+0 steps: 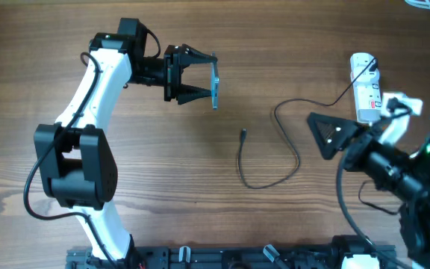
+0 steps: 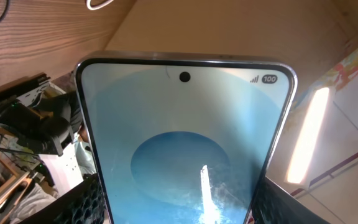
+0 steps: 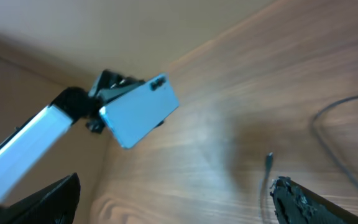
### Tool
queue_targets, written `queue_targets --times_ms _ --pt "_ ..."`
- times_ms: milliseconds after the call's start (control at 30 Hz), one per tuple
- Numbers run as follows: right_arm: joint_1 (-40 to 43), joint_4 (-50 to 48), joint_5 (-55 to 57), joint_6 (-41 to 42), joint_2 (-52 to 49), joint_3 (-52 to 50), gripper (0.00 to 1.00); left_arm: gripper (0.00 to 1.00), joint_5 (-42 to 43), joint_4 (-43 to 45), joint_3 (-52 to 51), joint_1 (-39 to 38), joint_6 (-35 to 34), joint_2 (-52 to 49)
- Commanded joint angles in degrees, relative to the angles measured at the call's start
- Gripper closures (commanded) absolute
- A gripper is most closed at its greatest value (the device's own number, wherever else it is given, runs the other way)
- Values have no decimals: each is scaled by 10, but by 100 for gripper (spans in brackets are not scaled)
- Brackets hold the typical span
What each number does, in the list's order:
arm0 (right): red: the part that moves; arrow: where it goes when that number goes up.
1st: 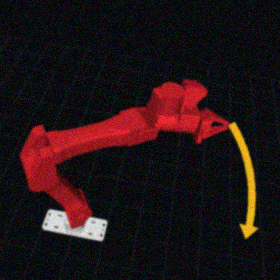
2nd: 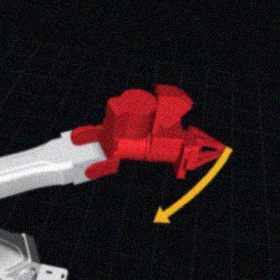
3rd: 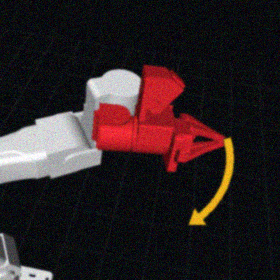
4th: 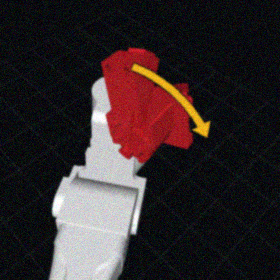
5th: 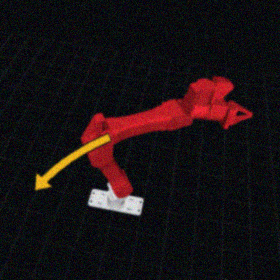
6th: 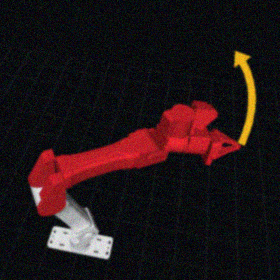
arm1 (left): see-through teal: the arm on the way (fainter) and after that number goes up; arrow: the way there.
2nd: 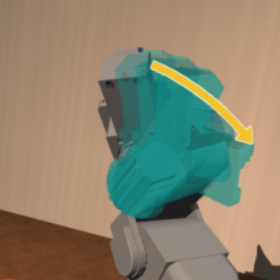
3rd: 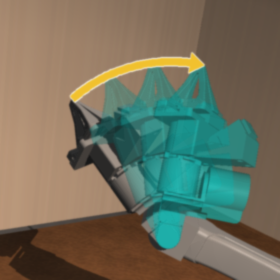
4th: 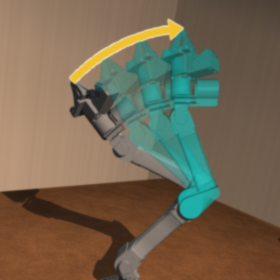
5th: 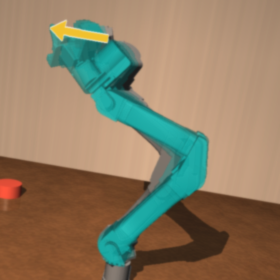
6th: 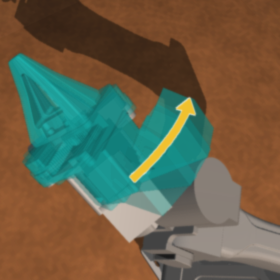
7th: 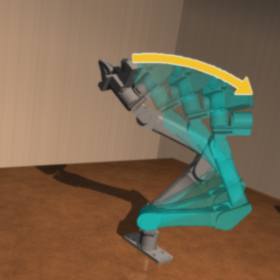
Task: Plug charger to phone and switch on socket
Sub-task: 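Swing the right gripper toward the phone held by the left gripper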
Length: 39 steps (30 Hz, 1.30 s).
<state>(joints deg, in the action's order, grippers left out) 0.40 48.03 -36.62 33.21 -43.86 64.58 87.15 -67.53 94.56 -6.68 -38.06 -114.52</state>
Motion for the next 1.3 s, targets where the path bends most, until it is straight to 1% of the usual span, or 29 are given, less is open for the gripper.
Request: queue_targets --times_ms 0,100,267,300,333,400,500,567,667,767,867,933,1200,1267 --pt "-2 -21 -138 -59 -19 15 0 34 32 0 0 2 1 21" --pt "-16 2 -99 -63 -30 34 1 34 32 0 0 2 1 21" --pt "-100 96 62 -77 -76 135 0 35 32 0 0 2 1 21" --pt "-122 121 94 -78 -93 162 1 34 32 0 0 2 1 21" --pt "-163 168 147 -78 -127 210 0 35 32 0 0 2 1 21" --pt "-212 221 205 -77 -172 265 1 35 32 0 0 2 1 21" --pt "-290 290 279 -75 -252 347 1 35 32 0 0 2 1 21" --pt "-332 313 302 -75 -298 389 0 36 32 0 0 2 1 21" --pt "-378 323 332 -71 -350 433 0 36 32 0 0 2 1 21" --pt "-425 326 387 -42 -410 481 1 36 32 0 0 2 1 21" --pt "-457 319 433 -31 -453 516 0 36 32 0 0 2 1 21" --pt "-472 310 437 -31 -478 530 0 36 32 0 0 2 1 21" --pt "-485 271 476 -28 -516 531 1 36 32 0 0 2 1 21" --pt "-485 256 475 -17 -520 531 1 36 32 0 0 2 1 21"
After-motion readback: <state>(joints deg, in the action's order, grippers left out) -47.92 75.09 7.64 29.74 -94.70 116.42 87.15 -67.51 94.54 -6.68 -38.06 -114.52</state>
